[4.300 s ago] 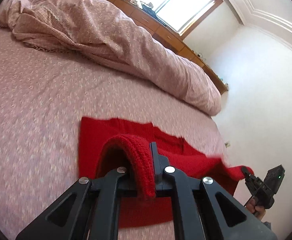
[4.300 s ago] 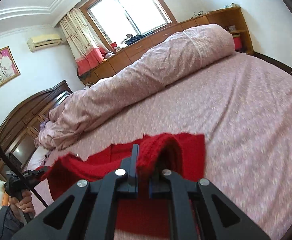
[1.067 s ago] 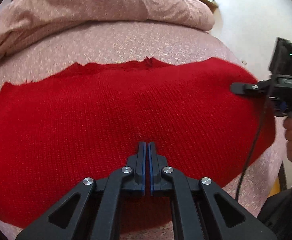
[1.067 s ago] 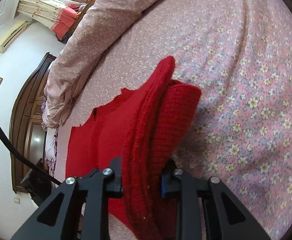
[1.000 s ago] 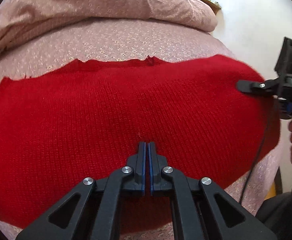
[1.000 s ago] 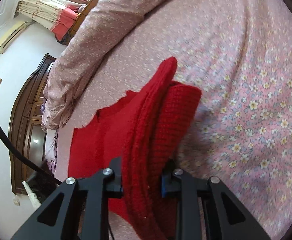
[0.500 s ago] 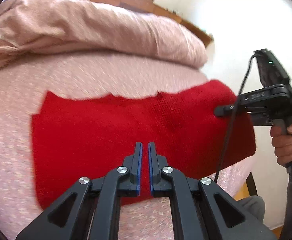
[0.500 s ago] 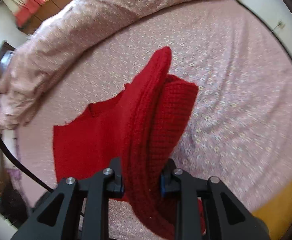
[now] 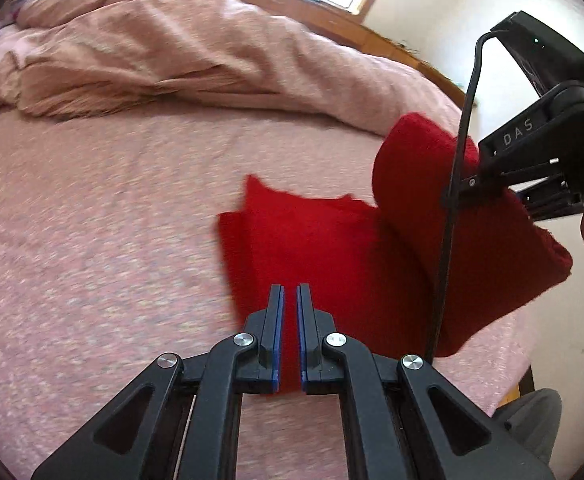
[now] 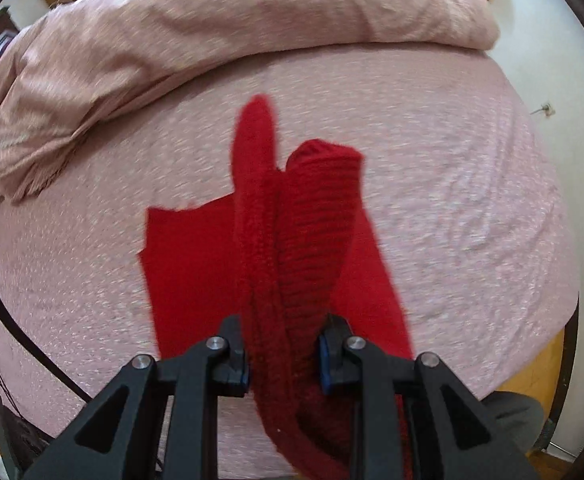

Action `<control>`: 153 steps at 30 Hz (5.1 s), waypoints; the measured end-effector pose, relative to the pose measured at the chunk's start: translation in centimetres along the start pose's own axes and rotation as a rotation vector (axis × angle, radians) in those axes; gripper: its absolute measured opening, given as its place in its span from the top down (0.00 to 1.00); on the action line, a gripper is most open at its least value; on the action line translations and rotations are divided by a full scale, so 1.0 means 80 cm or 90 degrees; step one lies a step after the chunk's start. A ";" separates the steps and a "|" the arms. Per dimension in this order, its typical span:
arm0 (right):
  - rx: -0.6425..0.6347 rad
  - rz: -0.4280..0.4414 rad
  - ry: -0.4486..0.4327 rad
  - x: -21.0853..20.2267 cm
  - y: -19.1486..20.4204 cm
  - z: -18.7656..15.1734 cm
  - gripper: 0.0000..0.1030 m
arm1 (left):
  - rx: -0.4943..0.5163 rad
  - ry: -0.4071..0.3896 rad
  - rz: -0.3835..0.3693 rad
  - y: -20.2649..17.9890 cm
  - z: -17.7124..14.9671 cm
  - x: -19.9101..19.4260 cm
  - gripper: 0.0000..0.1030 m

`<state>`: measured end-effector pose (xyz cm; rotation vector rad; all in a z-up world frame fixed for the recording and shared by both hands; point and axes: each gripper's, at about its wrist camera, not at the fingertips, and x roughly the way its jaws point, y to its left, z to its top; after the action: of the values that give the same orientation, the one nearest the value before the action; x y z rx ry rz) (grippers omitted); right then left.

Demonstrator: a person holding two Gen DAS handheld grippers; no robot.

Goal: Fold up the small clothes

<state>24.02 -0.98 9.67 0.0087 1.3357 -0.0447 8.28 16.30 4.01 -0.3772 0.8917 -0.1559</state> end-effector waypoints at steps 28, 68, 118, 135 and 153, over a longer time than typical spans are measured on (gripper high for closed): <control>-0.137 0.276 -0.234 -0.016 -0.071 -0.059 0.43 | -0.116 0.009 -0.060 0.082 -0.013 -0.037 0.57; -0.200 0.172 -0.357 0.109 -0.254 -0.174 0.34 | 0.010 0.026 0.006 -0.063 0.069 0.079 0.91; -0.142 0.130 -0.416 0.131 -0.146 -0.160 0.13 | -0.065 -0.050 -0.096 -0.046 0.044 0.040 0.84; -0.191 0.105 -0.322 0.130 -0.194 -0.196 0.25 | 0.054 0.037 0.066 -0.071 -0.028 0.062 0.82; -0.205 0.435 -0.381 0.050 -0.194 -0.131 0.95 | 0.067 -0.076 -0.001 -0.139 0.022 0.034 0.86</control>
<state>14.19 -16.27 3.67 0.1652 0.6763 0.6969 11.61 5.68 7.33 -0.2863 0.7620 -0.1790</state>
